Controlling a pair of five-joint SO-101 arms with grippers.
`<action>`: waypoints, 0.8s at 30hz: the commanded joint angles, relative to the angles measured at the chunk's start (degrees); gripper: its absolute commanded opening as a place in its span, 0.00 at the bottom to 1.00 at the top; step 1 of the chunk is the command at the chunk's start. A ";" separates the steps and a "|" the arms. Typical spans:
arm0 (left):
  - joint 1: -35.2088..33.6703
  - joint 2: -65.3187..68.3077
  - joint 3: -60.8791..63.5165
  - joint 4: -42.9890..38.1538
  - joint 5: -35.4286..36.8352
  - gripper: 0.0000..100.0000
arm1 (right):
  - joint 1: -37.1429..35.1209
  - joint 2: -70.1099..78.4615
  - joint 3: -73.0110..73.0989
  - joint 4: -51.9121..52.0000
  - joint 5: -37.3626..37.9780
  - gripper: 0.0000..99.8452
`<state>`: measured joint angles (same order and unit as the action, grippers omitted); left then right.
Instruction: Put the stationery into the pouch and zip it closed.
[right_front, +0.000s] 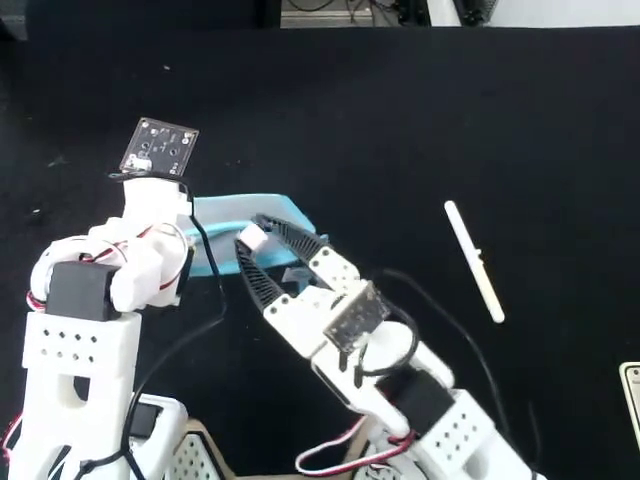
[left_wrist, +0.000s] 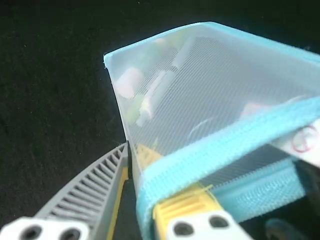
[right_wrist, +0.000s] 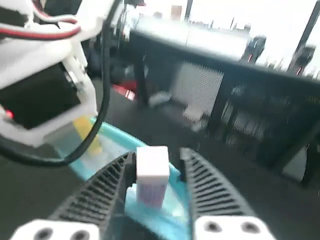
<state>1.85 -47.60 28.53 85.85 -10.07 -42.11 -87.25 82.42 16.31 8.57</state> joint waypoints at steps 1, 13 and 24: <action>0.13 0.44 1.10 -0.09 -0.35 0.03 | -1.67 -0.04 -14.02 16.97 -0.26 0.17; -0.04 0.44 1.10 0.00 -0.35 0.03 | 4.92 0.31 -33.27 37.63 0.18 0.09; -0.04 0.44 1.10 0.18 -0.35 0.03 | 38.59 8.92 -26.07 40.18 0.18 0.09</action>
<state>1.85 -47.60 28.62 85.85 -10.07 -14.07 -85.14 55.69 54.99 8.57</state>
